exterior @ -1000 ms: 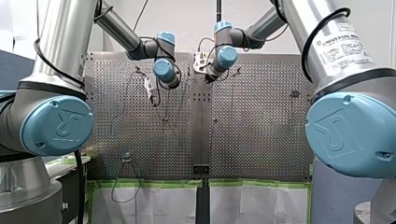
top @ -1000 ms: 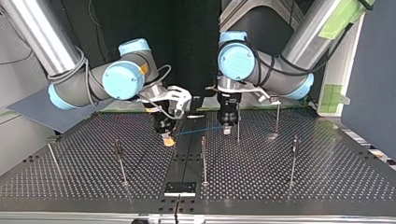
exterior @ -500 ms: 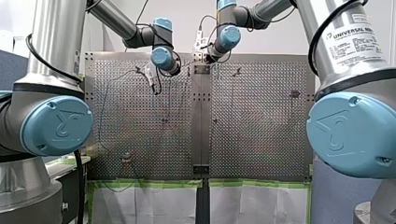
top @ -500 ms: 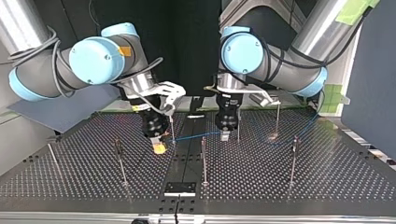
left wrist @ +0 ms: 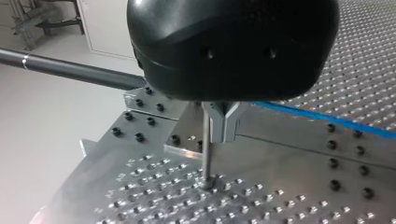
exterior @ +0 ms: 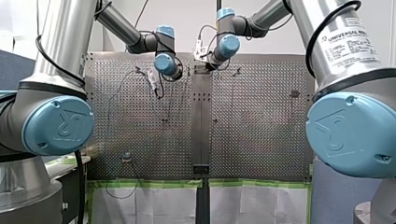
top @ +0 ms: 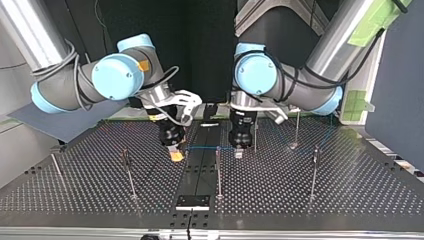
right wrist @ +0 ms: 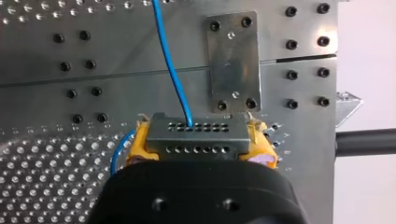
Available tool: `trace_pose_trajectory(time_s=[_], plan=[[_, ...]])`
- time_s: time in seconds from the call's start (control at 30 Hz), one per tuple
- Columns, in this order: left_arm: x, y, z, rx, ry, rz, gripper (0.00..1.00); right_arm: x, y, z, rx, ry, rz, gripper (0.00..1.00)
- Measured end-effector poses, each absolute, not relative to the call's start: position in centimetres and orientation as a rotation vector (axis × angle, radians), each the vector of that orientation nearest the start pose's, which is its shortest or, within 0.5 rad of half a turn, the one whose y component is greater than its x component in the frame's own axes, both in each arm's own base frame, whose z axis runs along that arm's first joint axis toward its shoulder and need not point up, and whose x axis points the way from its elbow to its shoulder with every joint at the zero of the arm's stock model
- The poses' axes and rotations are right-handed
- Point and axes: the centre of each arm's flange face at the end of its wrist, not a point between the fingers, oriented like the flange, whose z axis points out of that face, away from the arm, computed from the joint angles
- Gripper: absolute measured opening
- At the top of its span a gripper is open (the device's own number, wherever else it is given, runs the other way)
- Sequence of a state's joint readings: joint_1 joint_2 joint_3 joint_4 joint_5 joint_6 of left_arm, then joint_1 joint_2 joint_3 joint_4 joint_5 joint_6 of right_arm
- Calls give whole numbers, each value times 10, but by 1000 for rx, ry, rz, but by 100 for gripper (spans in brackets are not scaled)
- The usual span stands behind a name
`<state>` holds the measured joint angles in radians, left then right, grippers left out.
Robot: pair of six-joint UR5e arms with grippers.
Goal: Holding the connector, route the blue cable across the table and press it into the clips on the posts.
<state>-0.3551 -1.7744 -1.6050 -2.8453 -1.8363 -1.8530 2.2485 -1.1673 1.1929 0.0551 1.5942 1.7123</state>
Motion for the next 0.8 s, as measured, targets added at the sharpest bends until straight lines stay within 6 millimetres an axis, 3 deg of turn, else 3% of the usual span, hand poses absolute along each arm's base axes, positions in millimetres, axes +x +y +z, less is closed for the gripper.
trace_pose_trajectory(time_s=[0.4,0.8], plan=[[518,-293,393,-136,1523,-316,0,501,-442,441,1706,-1008,1724,0],[560,-286,384,-152,1524,-286,0,483,-473,423,1699,-1053,1688,0]])
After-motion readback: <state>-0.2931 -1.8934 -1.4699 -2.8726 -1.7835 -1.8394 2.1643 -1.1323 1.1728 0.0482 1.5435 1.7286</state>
